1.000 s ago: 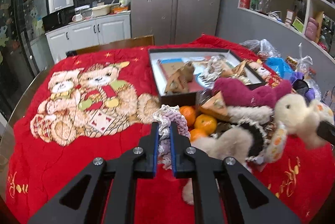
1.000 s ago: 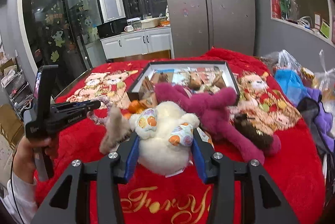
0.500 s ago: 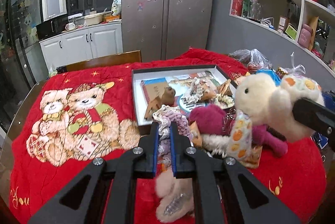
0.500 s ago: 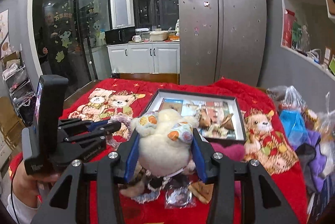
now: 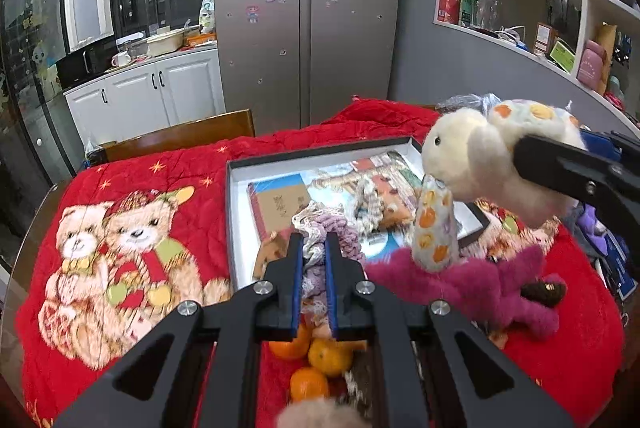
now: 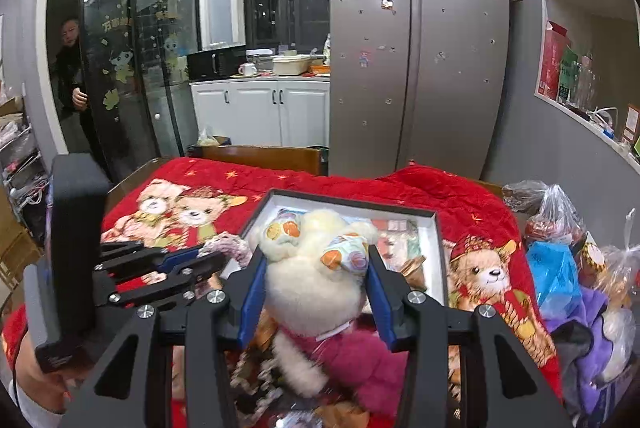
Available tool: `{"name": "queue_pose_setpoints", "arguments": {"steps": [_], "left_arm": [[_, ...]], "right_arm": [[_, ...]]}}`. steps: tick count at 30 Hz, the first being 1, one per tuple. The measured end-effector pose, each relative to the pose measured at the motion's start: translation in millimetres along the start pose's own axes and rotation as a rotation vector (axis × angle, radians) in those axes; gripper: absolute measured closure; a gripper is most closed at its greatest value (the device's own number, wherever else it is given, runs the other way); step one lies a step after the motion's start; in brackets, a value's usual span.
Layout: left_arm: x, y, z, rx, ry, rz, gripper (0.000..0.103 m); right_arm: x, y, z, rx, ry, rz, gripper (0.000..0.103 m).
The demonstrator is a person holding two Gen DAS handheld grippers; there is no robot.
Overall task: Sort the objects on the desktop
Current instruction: 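Carry the lace ring with the left tool while the right tool carries the lamb to the box, then lower both items into the black box and open both tools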
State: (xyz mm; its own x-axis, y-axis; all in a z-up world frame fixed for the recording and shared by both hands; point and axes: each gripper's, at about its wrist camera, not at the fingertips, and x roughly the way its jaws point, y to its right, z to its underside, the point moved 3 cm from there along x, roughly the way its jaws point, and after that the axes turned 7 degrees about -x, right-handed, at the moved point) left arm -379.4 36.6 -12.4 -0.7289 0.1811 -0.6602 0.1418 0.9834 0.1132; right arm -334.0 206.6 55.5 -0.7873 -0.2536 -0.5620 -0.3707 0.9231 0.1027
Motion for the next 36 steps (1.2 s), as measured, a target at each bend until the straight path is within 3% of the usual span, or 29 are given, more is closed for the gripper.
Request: {"name": "queue_pose_setpoints", "arguments": {"steps": [12,25,36], "left_arm": [[96.4,0.7,-55.1,-0.036,-0.021,-0.023,0.093],[152.5,-6.7,-51.1,-0.036,-0.047,-0.029,0.093],[165.5,-4.5,-45.2,-0.018,-0.06,-0.035,0.092]], "right_arm": [[86.9,55.8,-21.0,0.038,-0.063,0.022,0.056],[150.1,83.5,-16.5,0.075,-0.126,0.042,0.056],[172.0,86.9,-3.5,0.082,-0.176,0.056,0.055]]}}
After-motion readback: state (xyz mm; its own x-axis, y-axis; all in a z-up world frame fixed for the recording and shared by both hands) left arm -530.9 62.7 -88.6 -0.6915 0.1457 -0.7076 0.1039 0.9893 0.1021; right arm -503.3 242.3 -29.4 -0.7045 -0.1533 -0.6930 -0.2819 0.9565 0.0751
